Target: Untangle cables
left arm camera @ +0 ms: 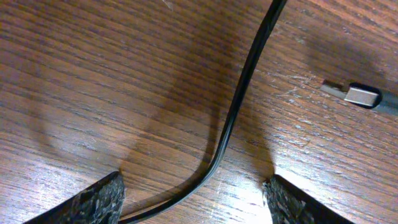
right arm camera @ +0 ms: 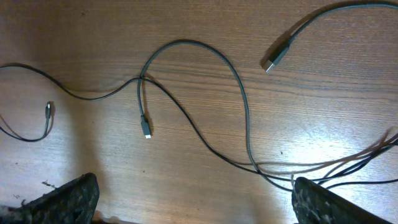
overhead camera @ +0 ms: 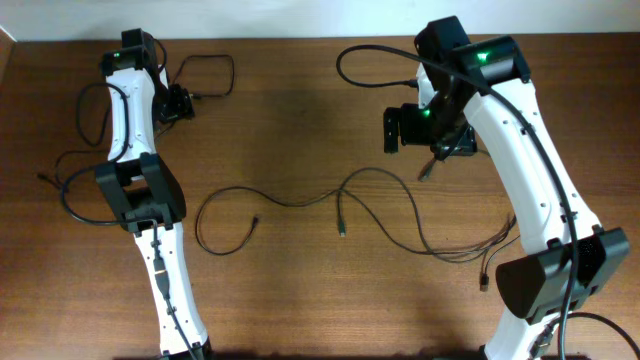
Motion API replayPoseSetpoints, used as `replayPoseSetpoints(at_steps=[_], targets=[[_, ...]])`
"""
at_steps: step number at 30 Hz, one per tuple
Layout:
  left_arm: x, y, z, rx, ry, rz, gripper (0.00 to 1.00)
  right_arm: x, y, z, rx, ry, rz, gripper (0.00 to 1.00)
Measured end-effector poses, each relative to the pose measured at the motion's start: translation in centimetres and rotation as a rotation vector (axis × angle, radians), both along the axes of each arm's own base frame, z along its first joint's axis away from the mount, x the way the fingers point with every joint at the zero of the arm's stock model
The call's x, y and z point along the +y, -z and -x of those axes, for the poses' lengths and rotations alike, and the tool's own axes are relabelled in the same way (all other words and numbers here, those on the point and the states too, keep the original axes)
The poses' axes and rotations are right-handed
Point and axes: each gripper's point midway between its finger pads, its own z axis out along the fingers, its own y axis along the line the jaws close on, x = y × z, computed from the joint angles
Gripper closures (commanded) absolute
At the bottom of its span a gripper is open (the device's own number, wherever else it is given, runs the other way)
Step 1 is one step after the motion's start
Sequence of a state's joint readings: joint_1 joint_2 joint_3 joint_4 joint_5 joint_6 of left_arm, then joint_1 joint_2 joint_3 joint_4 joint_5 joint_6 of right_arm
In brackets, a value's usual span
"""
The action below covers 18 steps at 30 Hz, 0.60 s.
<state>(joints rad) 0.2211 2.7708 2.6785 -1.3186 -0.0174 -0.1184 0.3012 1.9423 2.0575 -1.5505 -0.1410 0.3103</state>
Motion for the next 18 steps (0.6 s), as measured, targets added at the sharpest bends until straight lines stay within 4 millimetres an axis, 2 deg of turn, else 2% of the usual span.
replayPoseSetpoints(at_steps=[2, 3, 4, 8, 13, 16, 17, 18], targets=[[0.0, 0.0, 0.0, 0.002, 0.019, -0.006, 0.54, 0.0, 0.0, 0.0, 0.0, 0.0, 0.0, 0.02], [0.2, 0.0, 0.1, 0.008, 0.027, -0.018, 0.69, 0.0, 0.0, 0.0, 0.0, 0.0, 0.0, 0.02], [0.7, -0.1, 0.3, 0.019, 0.029, -0.048, 0.81, 0.0, 0.0, 0.0, 0.0, 0.0, 0.0, 0.02], [1.7, -0.1, 0.7, 0.039, 0.035, -0.107, 0.93, 0.0, 0.0, 0.0, 0.0, 0.0, 0.0, 0.02], [2.1, 0.2, 0.8, 0.048, 0.037, -0.132, 0.87, 0.0, 0.0, 0.0, 0.0, 0.0, 0.0, 0.02], [2.2, 0.3, 0.8, 0.043, 0.037, -0.143, 0.88, 0.0, 0.0, 0.0, 0.0, 0.0, 0.0, 0.02], [2.3, 0.3, 0.8, 0.04, 0.035, -0.144, 0.97, 0.0, 0.0, 0.0, 0.001, 0.0, 0.0, 0.02], [2.3, 0.4, 0.8, 0.039, 0.035, -0.143, 1.0, 0.0, 0.0, 0.0, 0.001, 0.0, 0.0, 0.02]])
